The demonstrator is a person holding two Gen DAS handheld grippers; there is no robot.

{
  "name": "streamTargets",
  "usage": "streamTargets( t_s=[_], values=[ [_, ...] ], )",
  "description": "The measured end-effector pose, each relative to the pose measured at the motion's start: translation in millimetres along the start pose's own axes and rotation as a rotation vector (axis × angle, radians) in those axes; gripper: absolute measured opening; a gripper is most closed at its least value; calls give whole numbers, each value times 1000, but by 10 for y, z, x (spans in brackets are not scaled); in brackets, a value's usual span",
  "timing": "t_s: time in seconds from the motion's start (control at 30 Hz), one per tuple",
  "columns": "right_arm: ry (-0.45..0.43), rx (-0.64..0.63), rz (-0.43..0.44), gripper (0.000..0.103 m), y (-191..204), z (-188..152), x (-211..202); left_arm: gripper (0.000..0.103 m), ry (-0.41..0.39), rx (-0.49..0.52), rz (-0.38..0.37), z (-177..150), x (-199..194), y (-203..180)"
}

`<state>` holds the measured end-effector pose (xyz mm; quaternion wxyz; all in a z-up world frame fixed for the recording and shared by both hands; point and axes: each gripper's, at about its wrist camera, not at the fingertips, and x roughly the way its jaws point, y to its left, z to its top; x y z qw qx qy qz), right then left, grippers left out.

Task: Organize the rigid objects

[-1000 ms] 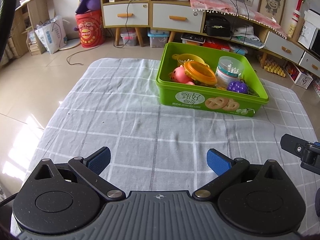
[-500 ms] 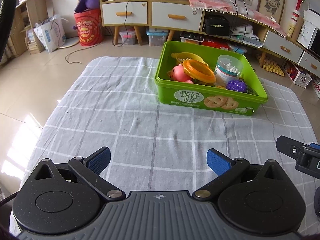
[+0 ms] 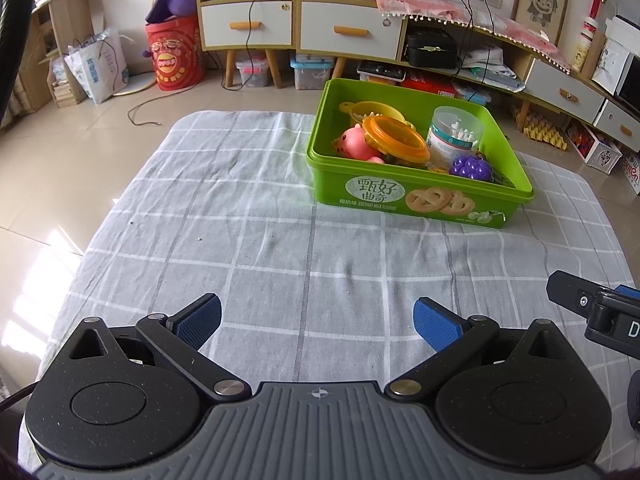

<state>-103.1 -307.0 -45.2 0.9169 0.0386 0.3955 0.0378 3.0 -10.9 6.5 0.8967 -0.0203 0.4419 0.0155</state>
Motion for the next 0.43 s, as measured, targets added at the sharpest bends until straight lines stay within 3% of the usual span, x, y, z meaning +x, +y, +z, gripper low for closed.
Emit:
streamTargets(
  t_s=[0.43],
  values=[
    [15,-10,0,76,11,-43,67,101,9,32,-3,-32,21,10]
  ],
)
